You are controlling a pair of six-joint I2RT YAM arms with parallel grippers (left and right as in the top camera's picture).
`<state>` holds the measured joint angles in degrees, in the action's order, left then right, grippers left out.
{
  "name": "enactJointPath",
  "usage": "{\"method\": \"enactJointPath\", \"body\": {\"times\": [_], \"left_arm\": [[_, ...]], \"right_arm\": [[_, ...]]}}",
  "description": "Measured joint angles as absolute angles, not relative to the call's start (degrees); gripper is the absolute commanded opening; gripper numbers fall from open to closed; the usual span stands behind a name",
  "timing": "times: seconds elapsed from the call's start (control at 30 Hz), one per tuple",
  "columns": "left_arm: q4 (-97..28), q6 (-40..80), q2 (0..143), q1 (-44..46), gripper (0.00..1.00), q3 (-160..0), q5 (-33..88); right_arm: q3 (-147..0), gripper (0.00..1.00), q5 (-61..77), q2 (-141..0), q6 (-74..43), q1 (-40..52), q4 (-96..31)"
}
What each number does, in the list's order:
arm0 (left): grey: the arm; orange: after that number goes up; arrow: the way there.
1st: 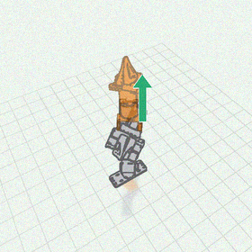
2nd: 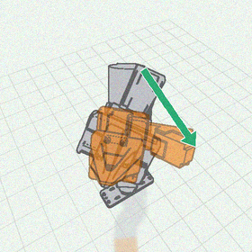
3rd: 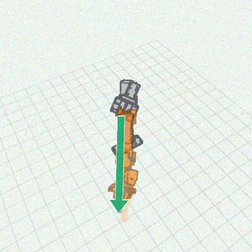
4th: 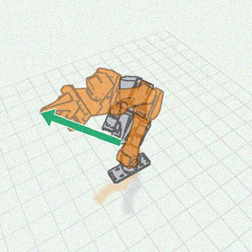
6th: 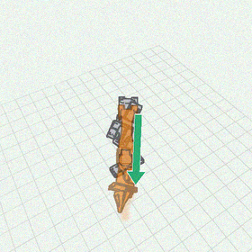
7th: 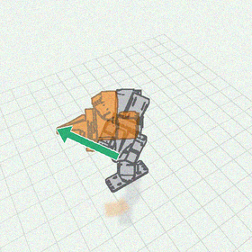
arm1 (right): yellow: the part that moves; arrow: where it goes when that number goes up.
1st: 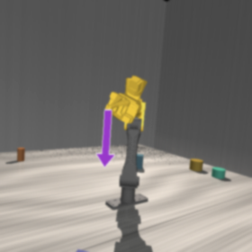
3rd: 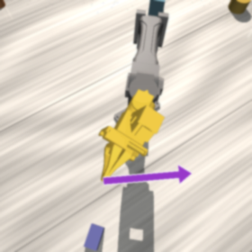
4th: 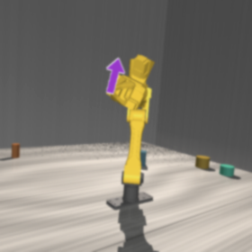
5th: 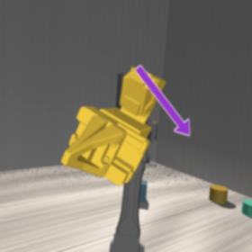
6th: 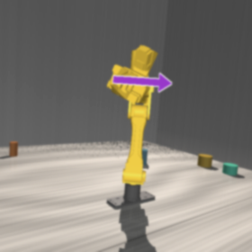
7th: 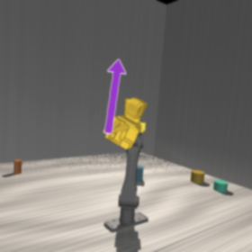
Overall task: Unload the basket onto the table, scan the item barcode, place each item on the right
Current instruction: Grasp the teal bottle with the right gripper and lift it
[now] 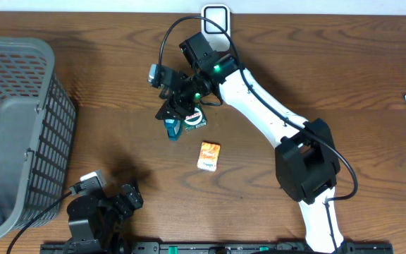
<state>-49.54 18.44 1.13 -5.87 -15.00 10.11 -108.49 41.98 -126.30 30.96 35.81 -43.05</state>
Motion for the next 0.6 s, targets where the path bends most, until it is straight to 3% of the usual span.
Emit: {"method": "enactJointPath", "body": {"times": [0.17, 0.23, 0.3, 0.6], "left_arm": [[-49.54, 18.44, 1.13, -5.87, 0.98, -15.0, 10.11], [-49.54, 18.44, 1.13, -5.87, 0.98, -15.0, 10.11], [-49.54, 18.44, 1.13, -5.87, 0.98, -15.0, 10.11], [-49.54, 18.44, 1.13, -5.87, 0.98, -15.0, 10.11]], "right_arm": [[-106.26, 0.33, 42.65, -126.15, 31.14, 35.94, -39.53], [-106.3, 0.17, 42.65, -125.73, 30.68, 35.97, -38.89], [-106.28, 0.11, 41.41, -125.73, 29.52, 36.14, -37.17], [-106.24, 0.08, 31.38, -125.32, 18.2, 36.62, -34.33]]}}
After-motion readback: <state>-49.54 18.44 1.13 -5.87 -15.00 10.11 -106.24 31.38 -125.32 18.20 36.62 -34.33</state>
